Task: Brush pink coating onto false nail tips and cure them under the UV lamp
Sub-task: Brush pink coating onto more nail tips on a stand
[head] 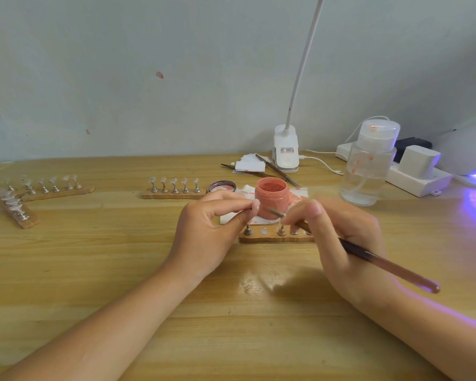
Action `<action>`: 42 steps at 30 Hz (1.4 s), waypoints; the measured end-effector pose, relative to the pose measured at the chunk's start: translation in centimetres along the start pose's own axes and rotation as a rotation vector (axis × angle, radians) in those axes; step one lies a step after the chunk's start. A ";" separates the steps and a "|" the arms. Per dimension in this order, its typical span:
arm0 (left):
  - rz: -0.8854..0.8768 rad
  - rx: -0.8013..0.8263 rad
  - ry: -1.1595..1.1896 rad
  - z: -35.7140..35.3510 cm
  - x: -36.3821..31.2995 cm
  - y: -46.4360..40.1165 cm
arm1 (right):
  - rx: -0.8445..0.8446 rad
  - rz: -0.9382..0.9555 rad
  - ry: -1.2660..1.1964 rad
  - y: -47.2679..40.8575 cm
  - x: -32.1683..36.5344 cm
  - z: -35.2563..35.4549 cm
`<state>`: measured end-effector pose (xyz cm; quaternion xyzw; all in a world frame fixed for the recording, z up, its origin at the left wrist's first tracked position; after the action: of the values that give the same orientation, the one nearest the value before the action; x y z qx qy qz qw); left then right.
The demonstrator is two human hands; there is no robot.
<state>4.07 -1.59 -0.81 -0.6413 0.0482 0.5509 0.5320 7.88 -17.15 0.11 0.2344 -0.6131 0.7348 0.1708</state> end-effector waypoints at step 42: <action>-0.178 0.023 -0.074 -0.2 -1.1 0.3 | 0.030 0.107 0.291 -0.4 -0.6 -0.8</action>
<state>3.58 -2.40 -0.24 -0.6161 -0.0221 0.5241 0.5876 8.49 -16.32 0.00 0.0952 -0.5825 0.7781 0.2148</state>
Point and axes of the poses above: each hand's wrist, its own y-axis away from the middle knuckle, its own z-axis out of the back of the hand, x = y × z, the point moved 5 cm from there along -y, towards the middle knuckle, and after that the axes turned 11 degrees about -x, right-handed, at the moved point
